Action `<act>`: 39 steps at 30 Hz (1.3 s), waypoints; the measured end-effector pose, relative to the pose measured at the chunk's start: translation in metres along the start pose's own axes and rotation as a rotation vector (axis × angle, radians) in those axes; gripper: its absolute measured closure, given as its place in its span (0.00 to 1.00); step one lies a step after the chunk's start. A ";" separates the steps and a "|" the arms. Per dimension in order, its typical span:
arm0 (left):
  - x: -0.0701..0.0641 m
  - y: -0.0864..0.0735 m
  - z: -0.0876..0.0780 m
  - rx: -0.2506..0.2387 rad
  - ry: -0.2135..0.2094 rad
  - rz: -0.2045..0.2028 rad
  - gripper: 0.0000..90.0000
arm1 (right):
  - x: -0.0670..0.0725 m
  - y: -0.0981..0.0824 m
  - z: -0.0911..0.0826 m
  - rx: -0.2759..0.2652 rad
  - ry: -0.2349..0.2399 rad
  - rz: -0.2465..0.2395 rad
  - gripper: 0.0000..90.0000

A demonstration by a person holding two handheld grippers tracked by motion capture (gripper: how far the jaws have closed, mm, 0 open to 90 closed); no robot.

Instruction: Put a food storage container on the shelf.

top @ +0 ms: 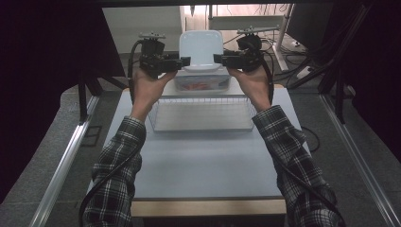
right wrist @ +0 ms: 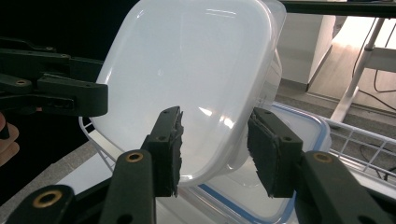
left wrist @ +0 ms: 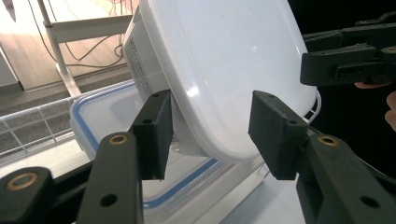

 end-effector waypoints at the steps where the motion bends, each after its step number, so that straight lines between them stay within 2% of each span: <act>1: 0.001 0.000 0.000 0.000 -0.001 -0.001 0.54 | 0.000 0.000 0.001 -0.001 -0.002 -0.002 0.60; 8: 0.006 0.003 0.003 -0.004 -0.003 -0.030 0.47 | -0.003 0.004 0.004 0.000 -0.026 -0.005 0.54; 9: 0.007 0.004 0.003 -0.004 -0.003 -0.033 0.44 | -0.005 0.005 0.005 0.004 -0.036 0.003 0.50; 14: 0.011 0.007 0.005 -0.016 -0.001 -0.051 0.41 | -0.007 0.007 0.007 0.001 -0.048 0.013 0.50; 16: 0.014 0.009 0.006 -0.031 0.017 -0.061 0.40 | -0.007 0.008 0.008 -0.006 -0.052 0.012 0.50; 23: 0.016 0.013 0.007 -0.049 0.027 -0.045 0.38 | -0.008 0.009 0.008 -0.025 -0.078 0.000 0.50; 29: 0.019 0.016 0.008 -0.047 0.044 -0.040 0.39 | -0.008 0.010 0.008 -0.035 -0.075 0.003 0.51; 35: 0.014 0.020 0.008 -0.047 0.056 -0.017 0.39 | -0.010 0.015 0.006 -0.055 -0.095 -0.007 0.52; 39: 0.011 0.021 0.007 -0.057 0.054 -0.013 0.39 | -0.010 0.015 0.005 -0.063 -0.089 -0.011 0.52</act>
Point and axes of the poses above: each handheld gripper's, and its own axes: z roughly forward along the jaws, y roughly out of its top, x roughly to its left, the point moved 8 cm from there along z, roughly forward along the jaws, and after that the axes turned 5 degrees about -y, right-handed, at the moved point
